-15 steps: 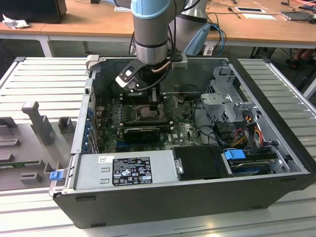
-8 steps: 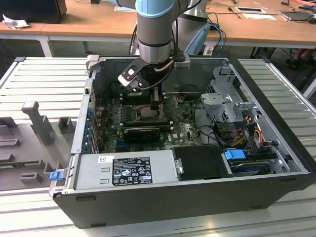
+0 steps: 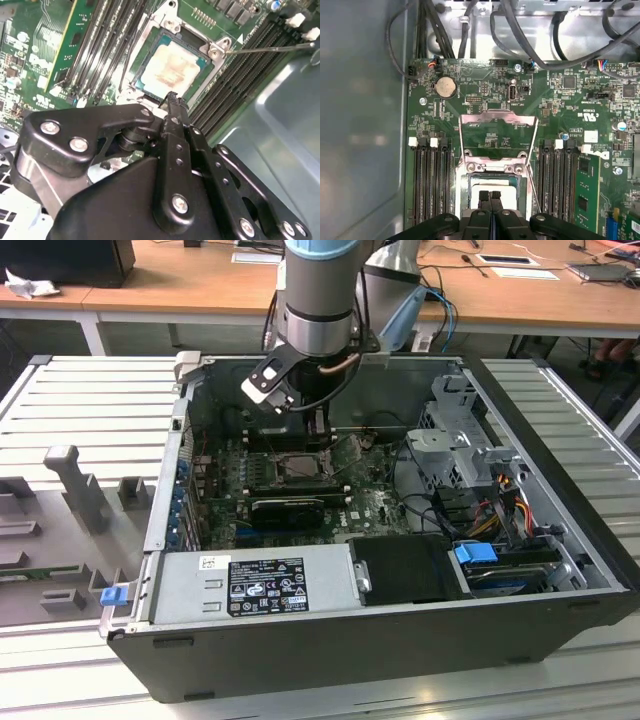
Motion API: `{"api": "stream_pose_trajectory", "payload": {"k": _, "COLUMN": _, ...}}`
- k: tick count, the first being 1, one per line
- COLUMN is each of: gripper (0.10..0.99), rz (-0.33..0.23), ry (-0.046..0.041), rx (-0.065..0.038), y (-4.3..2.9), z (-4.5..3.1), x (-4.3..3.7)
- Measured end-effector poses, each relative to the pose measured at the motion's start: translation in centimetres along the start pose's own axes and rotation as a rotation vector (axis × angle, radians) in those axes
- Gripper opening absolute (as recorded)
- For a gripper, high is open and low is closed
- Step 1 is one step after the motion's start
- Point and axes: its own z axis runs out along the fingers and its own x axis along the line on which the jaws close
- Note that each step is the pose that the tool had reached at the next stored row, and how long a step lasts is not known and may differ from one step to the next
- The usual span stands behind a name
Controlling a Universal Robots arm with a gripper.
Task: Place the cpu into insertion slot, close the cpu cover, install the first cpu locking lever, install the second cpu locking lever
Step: 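Close the cpu cover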
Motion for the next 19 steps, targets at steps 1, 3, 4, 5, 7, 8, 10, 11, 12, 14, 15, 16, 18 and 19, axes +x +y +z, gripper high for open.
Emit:
{"api": "stream_pose_trajectory", "payload": {"k": 1, "gripper": 0.106, "rz": 0.000, "ry": -0.0002, "rx": 0.000, "y": 0.02, "z": -0.26, "x": 0.05}}
{"api": "stream_pose_trajectory", "payload": {"k": 3, "gripper": 0.106, "rz": 0.000, "ry": -0.0003, "rx": 0.000, "y": 0.03, "z": -0.84, "x": 0.12}}
{"api": "stream_pose_trajectory", "payload": {"k": 4, "gripper": 0.106, "rz": 0.000, "ry": -0.0004, "rx": 0.000, "y": 0.04, "z": -1.17, "x": 0.15}}
{"api": "stream_pose_trajectory", "payload": {"k": 5, "gripper": 0.106, "rz": 0.000, "ry": -0.0006, "rx": 0.000, "y": 0.04, "z": -1.33, "x": 0.16}}
{"api": "stream_pose_trajectory", "payload": {"k": 7, "gripper": 0.106, "rz": 0.000, "ry": -0.0005, "rx": -0.001, "y": 0.05, "z": -1.62, "x": 0.21}}
{"api": "stream_pose_trajectory", "payload": {"k": 8, "gripper": 0.106, "rz": 0.000, "ry": -0.0005, "rx": -0.001, "y": 0.08, "z": -1.61, "x": 0.24}}
{"api": "stream_pose_trajectory", "payload": {"k": 10, "gripper": 0.106, "rz": -0.002, "ry": -0.0006, "rx": -0.001, "y": 0.44, "z": -1.61, "x": 0.22}}
{"api": "stream_pose_trajectory", "payload": {"k": 11, "gripper": 0.106, "rz": -0.004, "ry": -0.0006, "rx": 0.000, "y": 0.68, "z": -1.61, "x": 0.22}}
{"api": "stream_pose_trajectory", "payload": {"k": 12, "gripper": 0.106, "rz": -0.009, "ry": -0.0002, "rx": 0.000, "y": 1.34, "z": -1.58, "x": 0.20}}
{"api": "stream_pose_trajectory", "payload": {"k": 14, "gripper": 0.106, "rz": -0.015, "ry": -0.0001, "rx": 0.000, "y": 2.16, "z": -1.53, "x": 0.18}}
{"api": "stream_pose_trajectory", "payload": {"k": 15, "gripper": 0.106, "rz": -0.019, "ry": 0.0000, "rx": 0.000, "y": 2.51, "z": -1.49, "x": 0.17}}
{"api": "stream_pose_trajectory", "payload": {"k": 16, "gripper": 0.106, "rz": -0.022, "ry": -0.0001, "rx": 0.000, "y": 2.68, "z": -1.46, "x": 0.17}}
{"api": "stream_pose_trajectory", "payload": {"k": 18, "gripper": 0.106, "rz": -0.026, "ry": 0.0001, "rx": 0.001, "y": 3.11, "z": -1.42, "x": 0.16}}
{"api": "stream_pose_trajectory", "payload": {"k": 19, "gripper": 0.106, "rz": -0.027, "ry": 0.0005, "rx": 0.000, "y": 3.25, "z": -1.35, "x": 0.16}}
